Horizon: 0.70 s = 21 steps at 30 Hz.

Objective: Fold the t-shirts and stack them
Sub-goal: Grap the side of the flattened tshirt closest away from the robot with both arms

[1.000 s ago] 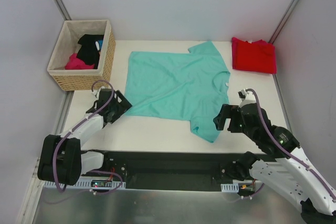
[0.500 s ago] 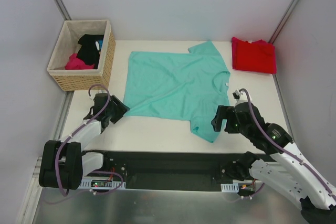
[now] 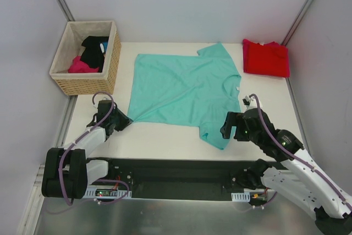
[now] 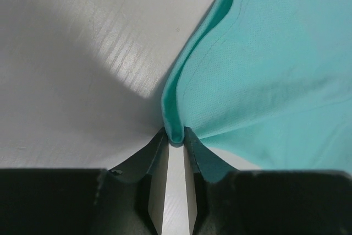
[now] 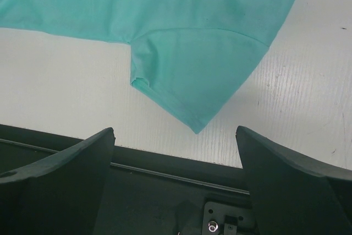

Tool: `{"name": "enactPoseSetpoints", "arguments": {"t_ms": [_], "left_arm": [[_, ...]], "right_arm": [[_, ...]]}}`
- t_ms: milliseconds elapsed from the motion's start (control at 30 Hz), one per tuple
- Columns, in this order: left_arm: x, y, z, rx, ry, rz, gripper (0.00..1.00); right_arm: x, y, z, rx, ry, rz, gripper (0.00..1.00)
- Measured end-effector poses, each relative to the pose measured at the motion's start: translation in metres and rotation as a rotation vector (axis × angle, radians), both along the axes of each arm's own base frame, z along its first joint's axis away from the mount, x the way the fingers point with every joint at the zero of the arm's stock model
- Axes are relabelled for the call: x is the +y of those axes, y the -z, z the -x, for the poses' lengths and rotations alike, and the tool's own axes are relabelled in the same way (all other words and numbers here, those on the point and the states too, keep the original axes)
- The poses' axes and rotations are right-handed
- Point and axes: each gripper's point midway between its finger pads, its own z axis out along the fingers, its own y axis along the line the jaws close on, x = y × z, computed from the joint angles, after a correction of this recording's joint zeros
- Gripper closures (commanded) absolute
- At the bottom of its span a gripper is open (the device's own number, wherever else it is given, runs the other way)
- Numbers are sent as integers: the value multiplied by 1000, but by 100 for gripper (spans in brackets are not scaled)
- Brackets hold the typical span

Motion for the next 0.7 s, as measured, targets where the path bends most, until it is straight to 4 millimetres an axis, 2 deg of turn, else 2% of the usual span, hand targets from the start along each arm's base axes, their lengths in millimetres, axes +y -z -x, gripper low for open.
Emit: {"name": "enactPoseSetpoints", "arguments": {"t_ms": [167, 433, 567, 633, 700], "left_arm": [[1, 1, 0, 8, -2, 6, 99], [1, 1, 1, 12, -1, 5, 100], [1, 1, 1, 12, 0, 6, 100], [1, 1, 1, 12, 0, 6, 100], [1, 1, 1, 12, 1, 6, 100]], "right_arm": [[2, 8, 1, 13, 4, -13, 3], [1, 70, 21, 130, 48, -49, 3], [3, 79, 25, 155, 81, -88, 1], [4, 85, 26, 170, 96, -101, 7], [4, 91, 28, 189, 112, -106, 7]]}}
